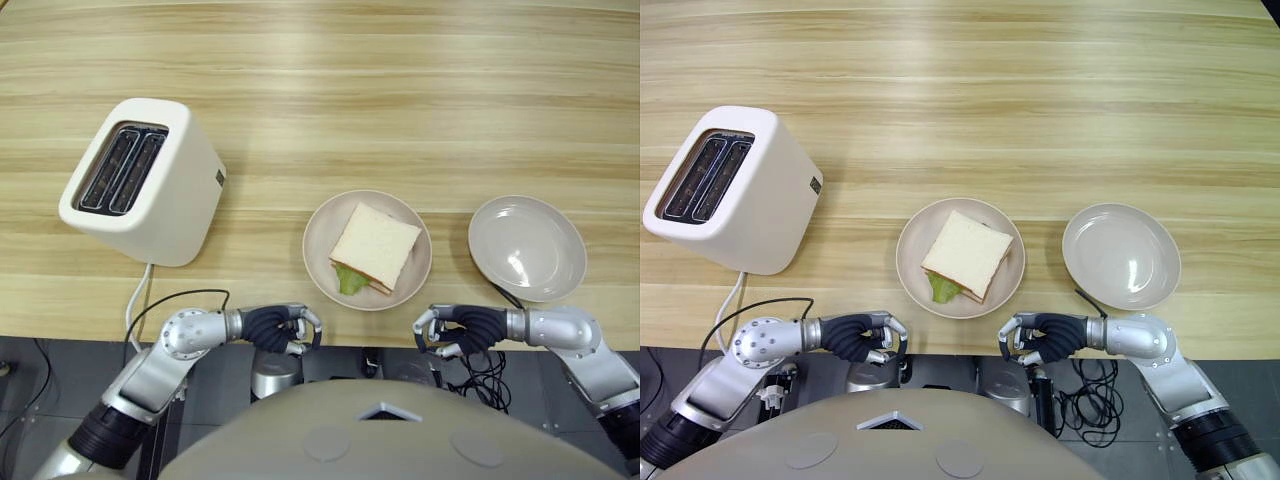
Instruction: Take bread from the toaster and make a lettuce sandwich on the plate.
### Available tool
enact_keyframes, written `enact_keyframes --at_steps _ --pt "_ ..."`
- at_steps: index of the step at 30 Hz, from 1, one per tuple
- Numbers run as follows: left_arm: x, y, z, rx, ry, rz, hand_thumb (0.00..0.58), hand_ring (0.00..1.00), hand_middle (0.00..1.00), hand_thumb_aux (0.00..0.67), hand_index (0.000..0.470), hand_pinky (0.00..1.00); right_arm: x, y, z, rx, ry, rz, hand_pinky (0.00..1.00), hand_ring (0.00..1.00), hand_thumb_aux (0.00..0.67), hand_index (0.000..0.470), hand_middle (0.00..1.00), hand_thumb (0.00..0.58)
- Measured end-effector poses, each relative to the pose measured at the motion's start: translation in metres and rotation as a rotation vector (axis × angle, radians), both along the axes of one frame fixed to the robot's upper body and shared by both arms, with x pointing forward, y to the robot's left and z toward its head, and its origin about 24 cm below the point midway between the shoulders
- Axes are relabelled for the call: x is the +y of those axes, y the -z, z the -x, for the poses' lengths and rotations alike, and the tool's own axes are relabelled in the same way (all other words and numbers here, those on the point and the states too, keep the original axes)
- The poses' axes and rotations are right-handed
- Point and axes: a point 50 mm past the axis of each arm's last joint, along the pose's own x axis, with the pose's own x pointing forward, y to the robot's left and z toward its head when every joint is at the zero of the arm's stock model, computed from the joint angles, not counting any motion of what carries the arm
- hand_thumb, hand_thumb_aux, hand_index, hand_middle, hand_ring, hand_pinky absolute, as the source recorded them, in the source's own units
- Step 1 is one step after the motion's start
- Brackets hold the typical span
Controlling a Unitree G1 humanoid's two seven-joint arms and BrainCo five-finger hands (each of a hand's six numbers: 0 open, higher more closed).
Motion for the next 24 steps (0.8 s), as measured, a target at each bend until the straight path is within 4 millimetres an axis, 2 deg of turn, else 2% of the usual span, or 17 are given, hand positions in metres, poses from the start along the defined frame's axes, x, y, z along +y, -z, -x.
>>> enact_keyframes --at_steps 3,7,10,17,20,24 --pt "-0.009 0.009 -0.001 -0.064 0.045 -0.048 0.58 1.0 1.0 0.67 0.46 1.0 0.001 0.007 -0.002 -0.04 -0.004 0.062 1.0 1.0 0.67 0.46 1.0 0.58" --pt "-0.042 0.013 -0.013 -0.209 0.064 -0.007 0.58 1.0 1.0 0.67 0.46 1.0 -0.001 0.01 -0.025 -0.186 0.008 0.172 1.0 1.0 0.67 0.46 1.0 0.58" --pt "-0.054 0.016 -0.017 -0.27 0.088 -0.002 0.58 1.0 1.0 0.67 0.46 1.0 0.001 0.013 -0.029 -0.224 -0.013 0.21 1.0 1.0 0.67 0.46 1.0 0.58" --pt "-0.057 0.018 -0.034 -0.341 0.109 -0.045 0.58 1.0 1.0 0.67 0.46 1.0 0.013 0.016 -0.046 -0.292 -0.08 0.245 1.0 1.0 0.67 0.46 1.0 0.58" --pt "-0.055 0.019 -0.046 -0.361 0.106 -0.069 0.58 1.0 1.0 0.67 0.46 1.0 0.017 0.018 -0.056 -0.316 -0.108 0.276 1.0 1.0 0.67 0.46 1.0 0.58" --pt "-0.053 0.019 -0.073 -0.403 0.071 -0.094 0.58 1.0 1.0 0.67 0.46 1.0 0.025 0.02 -0.074 -0.359 -0.122 0.291 1.0 1.0 0.67 0.46 1.0 0.58"
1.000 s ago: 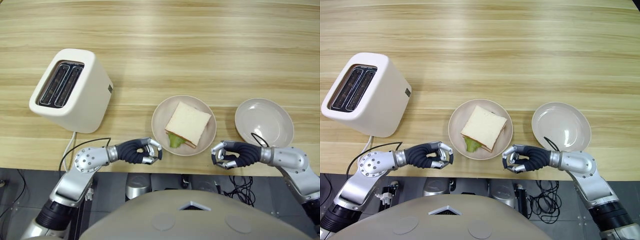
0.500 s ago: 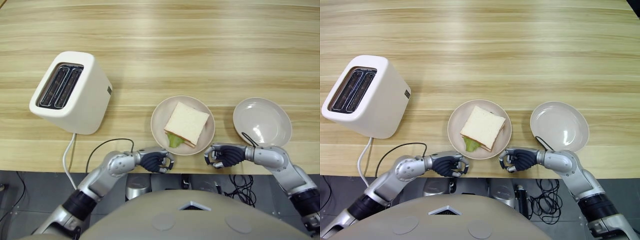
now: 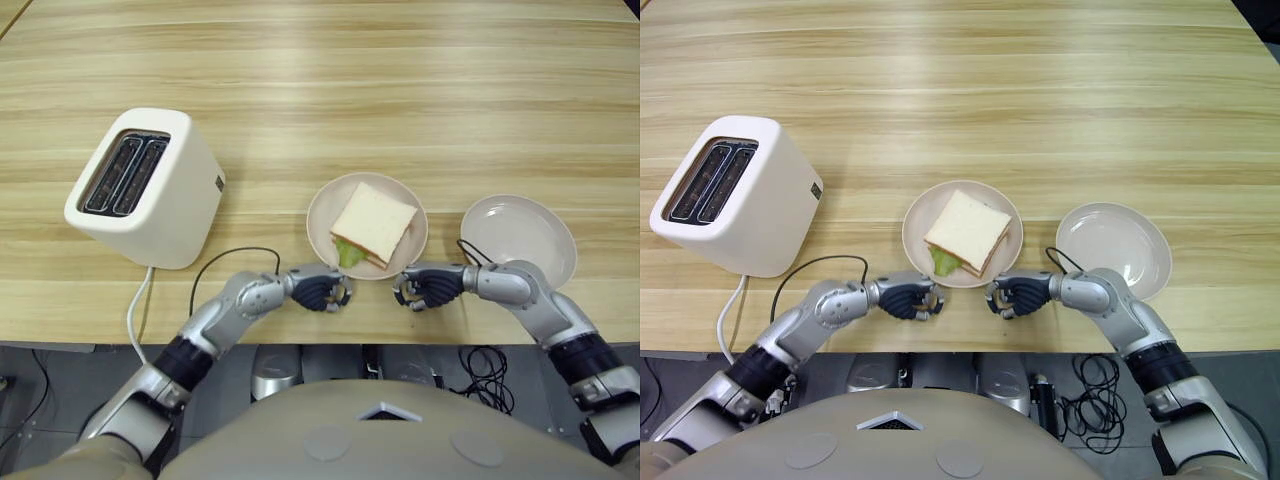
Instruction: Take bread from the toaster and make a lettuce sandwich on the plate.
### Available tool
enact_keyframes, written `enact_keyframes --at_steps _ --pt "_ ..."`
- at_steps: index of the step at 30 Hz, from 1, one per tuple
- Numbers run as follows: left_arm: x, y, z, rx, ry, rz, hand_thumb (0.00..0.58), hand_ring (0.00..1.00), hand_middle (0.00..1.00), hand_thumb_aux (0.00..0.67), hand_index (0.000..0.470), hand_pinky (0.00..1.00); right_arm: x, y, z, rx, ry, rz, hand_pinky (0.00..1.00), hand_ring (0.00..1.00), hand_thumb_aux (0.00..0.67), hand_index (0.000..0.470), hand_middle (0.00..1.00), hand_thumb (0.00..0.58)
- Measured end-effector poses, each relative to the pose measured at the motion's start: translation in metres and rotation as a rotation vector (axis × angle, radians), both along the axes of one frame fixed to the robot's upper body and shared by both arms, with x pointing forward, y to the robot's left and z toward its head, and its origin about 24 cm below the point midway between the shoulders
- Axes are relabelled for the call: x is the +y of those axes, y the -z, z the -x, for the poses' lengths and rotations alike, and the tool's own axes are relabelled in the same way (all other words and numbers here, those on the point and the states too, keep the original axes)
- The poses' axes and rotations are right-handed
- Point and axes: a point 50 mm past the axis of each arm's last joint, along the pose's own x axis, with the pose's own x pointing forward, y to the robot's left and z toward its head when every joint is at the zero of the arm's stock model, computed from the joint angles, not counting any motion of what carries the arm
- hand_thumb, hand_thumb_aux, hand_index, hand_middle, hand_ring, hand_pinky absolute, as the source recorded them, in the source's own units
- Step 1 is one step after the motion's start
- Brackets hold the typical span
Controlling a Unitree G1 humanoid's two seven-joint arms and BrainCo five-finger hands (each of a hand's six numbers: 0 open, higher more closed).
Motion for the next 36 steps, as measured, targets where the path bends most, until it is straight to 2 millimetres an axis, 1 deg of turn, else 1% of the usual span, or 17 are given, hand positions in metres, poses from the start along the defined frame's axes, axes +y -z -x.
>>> enact_keyframes --at_steps 5,7,9,14,16,20,26,27,28,29,30,31,32,34,36 --pt "0.004 0.002 -0.038 -0.056 -0.088 -0.01 0.58 1.0 1.0 0.67 0.46 1.0 0.004 0.001 -0.03 -0.044 0.042 -0.024 1.0 1.0 0.67 0.46 1.0 0.58" --pt "0.001 0.002 -0.059 -0.091 -0.13 -0.017 0.58 1.0 1.0 0.67 0.46 1.0 0.005 0.0 -0.052 -0.07 0.091 -0.034 1.0 1.0 0.67 0.46 1.0 0.58" --pt "-0.001 0.004 -0.073 -0.119 -0.168 -0.023 0.58 1.0 1.0 0.67 0.46 1.0 0.009 0.001 -0.07 -0.087 0.127 -0.041 1.0 1.0 0.67 0.46 1.0 0.58" --pt "-0.014 0.006 -0.09 -0.131 -0.213 0.013 0.58 1.0 1.0 0.67 0.46 1.0 0.016 0.0 -0.101 -0.134 0.213 -0.026 1.0 1.0 0.67 0.46 1.0 0.58" --pt "-0.015 0.006 -0.096 -0.132 -0.236 0.015 0.58 1.0 1.0 0.67 0.46 1.0 0.019 0.001 -0.108 -0.149 0.24 -0.016 1.0 1.0 0.67 0.46 1.0 0.58" --pt "-0.016 0.007 -0.104 -0.132 -0.277 0.013 0.58 1.0 1.0 0.67 0.46 1.0 0.024 0.003 -0.115 -0.183 0.279 -0.006 1.0 1.0 0.67 0.46 1.0 0.58" --pt "-0.012 0.007 -0.108 -0.143 -0.324 0.034 0.58 1.0 1.0 0.67 0.46 1.0 0.026 0.004 -0.115 -0.218 0.308 -0.043 1.0 1.0 0.67 0.46 1.0 0.58" --pt "-0.011 0.007 -0.109 -0.145 -0.33 0.041 0.58 1.0 1.0 0.67 0.46 1.0 0.026 0.004 -0.115 -0.222 0.308 -0.053 1.0 1.0 0.465 0.319 1.0 0.526" --pt "-0.008 0.005 -0.109 -0.149 -0.339 0.056 0.58 1.0 1.0 0.67 0.46 1.0 0.025 0.003 -0.114 -0.221 0.318 -0.091 0.1 0.1 0.0 0.0 0.1 0.0" --pt "-0.004 0.005 -0.107 -0.147 -0.356 0.087 0.58 1.0 1.0 0.67 0.46 1.0 0.024 0.002 -0.112 -0.215 0.339 -0.146 0.0 0.0 0.0 0.0 0.0 0.0" --pt "0.0 0.006 -0.104 -0.142 -0.372 0.12 0.58 1.0 1.0 0.67 0.46 1.0 0.022 0.001 -0.11 -0.211 0.362 -0.202 0.0 0.0 0.0 0.0 0.0 0.0" --pt "0.005 0.004 -0.102 -0.146 -0.392 0.158 0.452 0.0 0.0 0.355 0.244 0.0 0.02 -0.002 -0.109 -0.212 0.385 -0.269 0.0 0.0 0.0 0.0 0.0 0.0" --pt "0.008 0.0 -0.1 -0.161 -0.412 0.203 0.0 0.0 0.0 0.0 0.0 0.0 0.018 -0.006 -0.107 -0.228 0.399 -0.336 0.0 0.0 0.0 0.0 0.0 0.0" --pt "0.017 -0.012 -0.098 -0.207 -0.463 0.301 0.0 0.0 0.0 0.0 0.0 0.0 0.011 -0.017 -0.105 -0.281 0.437 -0.485 0.0 0.0 0.0 0.0 0.0 0.0" --pt "0.027 -0.028 -0.099 -0.263 -0.53 0.401 0.0 0.0 0.0 0.0 0.0 0.0 0.006 -0.038 -0.107 -0.357 0.482 -0.668 0.0 0.0 0.0 0.0 0.0 0.0"
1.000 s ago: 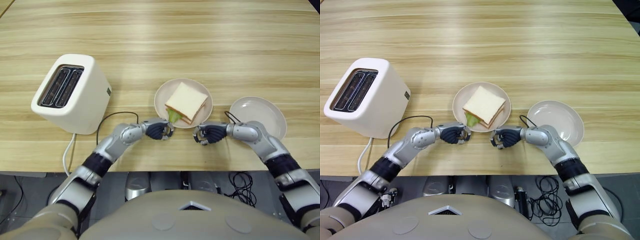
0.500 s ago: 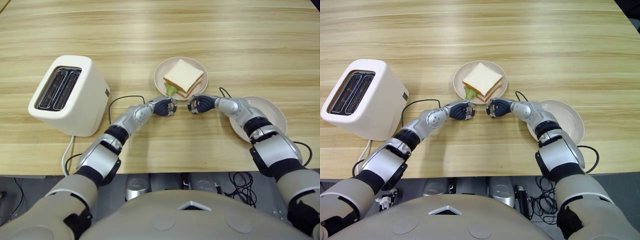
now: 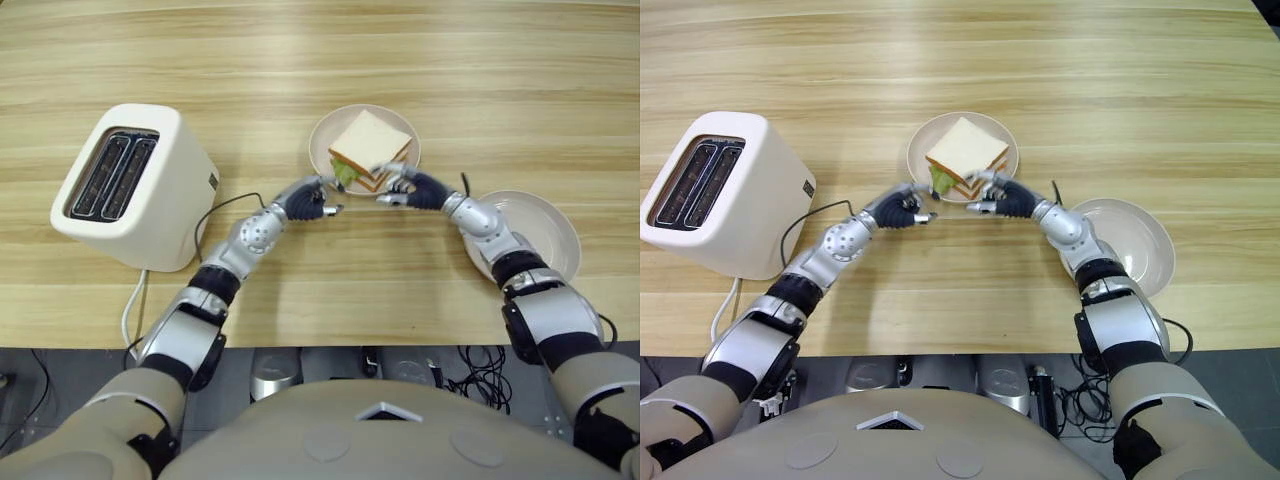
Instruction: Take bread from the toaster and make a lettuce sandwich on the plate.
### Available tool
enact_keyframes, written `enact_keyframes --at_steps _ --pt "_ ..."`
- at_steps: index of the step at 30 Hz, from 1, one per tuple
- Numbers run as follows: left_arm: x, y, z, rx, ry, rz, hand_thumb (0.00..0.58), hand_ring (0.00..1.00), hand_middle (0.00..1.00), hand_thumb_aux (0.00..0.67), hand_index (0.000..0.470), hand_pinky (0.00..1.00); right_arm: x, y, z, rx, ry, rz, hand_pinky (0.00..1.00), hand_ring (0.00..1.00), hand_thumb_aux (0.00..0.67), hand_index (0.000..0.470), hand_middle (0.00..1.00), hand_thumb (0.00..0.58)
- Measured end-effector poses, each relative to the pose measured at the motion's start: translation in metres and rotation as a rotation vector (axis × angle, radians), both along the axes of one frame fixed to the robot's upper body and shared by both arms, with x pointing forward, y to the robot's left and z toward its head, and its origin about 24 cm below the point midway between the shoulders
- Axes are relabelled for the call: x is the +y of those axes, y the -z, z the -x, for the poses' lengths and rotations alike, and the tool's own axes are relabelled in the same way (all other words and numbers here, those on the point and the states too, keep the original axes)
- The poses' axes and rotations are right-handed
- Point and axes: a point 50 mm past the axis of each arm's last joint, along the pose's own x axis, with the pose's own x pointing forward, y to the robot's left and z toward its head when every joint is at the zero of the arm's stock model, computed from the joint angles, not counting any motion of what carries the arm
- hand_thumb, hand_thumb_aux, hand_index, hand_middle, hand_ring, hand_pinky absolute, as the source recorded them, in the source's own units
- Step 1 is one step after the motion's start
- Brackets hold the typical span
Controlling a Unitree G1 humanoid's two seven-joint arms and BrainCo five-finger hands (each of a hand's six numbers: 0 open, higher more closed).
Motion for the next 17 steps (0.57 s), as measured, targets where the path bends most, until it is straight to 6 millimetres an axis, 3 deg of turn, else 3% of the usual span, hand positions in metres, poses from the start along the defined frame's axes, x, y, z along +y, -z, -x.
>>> enact_keyframes --at_steps 2,4,10,17 --pt "0.005 -0.014 0.003 -0.063 -0.059 0.107 0.0 0.0 0.0 0.0 0.0 0.0 -0.002 -0.019 0.003 -0.104 0.03 -0.182 0.0 0.0 0.0 0.0 0.0 0.0" --pt "0.009 -0.022 0.008 -0.102 -0.098 0.172 0.0 0.0 0.0 0.0 0.0 0.0 -0.001 -0.025 0.01 -0.156 0.045 -0.297 0.0 0.0 0.0 0.0 0.0 0.0" --pt "0.009 -0.045 0.022 -0.19 -0.199 0.392 0.0 0.0 0.0 0.0 0.0 0.0 0.016 -0.021 0.034 -0.169 0.073 -0.543 0.0 0.0 0.0 0.0 0.0 0.0" --pt "0.014 -0.044 0.029 -0.161 -0.259 0.553 0.0 0.0 0.0 0.0 0.0 0.0 0.016 -0.023 0.038 -0.18 0.177 -0.74 0.0 0.0 0.0 0.0 0.0 0.0"
